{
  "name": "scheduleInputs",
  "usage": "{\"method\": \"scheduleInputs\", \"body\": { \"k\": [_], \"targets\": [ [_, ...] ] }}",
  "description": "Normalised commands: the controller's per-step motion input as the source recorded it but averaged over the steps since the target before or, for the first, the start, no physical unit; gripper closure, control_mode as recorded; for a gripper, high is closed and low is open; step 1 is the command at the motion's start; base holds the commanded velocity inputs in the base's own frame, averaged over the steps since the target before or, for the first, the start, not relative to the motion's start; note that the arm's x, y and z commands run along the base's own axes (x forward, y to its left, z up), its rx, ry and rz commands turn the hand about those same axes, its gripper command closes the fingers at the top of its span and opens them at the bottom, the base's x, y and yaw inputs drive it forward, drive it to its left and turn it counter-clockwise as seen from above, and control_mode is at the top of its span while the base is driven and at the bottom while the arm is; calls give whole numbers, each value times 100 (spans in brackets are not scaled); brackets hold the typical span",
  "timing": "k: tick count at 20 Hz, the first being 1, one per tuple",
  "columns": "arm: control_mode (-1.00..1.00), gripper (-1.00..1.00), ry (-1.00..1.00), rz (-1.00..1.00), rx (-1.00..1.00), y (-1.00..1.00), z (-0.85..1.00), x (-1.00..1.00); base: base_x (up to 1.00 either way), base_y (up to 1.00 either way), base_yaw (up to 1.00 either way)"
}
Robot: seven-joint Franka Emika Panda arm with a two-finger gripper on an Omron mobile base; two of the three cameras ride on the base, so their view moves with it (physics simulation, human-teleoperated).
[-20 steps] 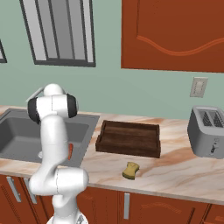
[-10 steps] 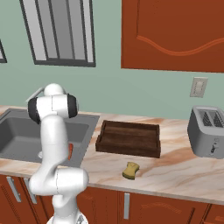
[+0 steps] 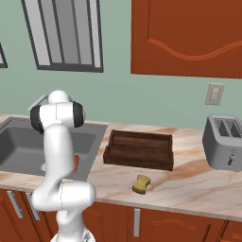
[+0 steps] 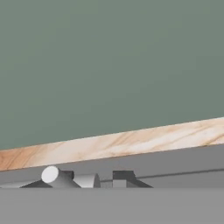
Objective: Pick up all produce items and place them in the sink. Turn on the sink faucet to wash them. Then turn the sink off and put them in the tray.
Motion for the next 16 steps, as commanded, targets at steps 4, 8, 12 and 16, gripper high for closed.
{"method": "scheduleInputs", "body": {
  "k": [4, 8, 12, 16],
  "targets": [
    [-100, 100, 0, -5, 3, -38, -32, -7, 0, 0, 0],
    [-100, 100, 0, -4, 3, -38, -34, -8, 0, 0, 0],
    [-100, 100, 0, -4, 3, -38, -35, -9, 0, 0, 0],
    [-100, 100, 0, -3, 3, -34, -33, -8, 0, 0, 0]
  ]
}}
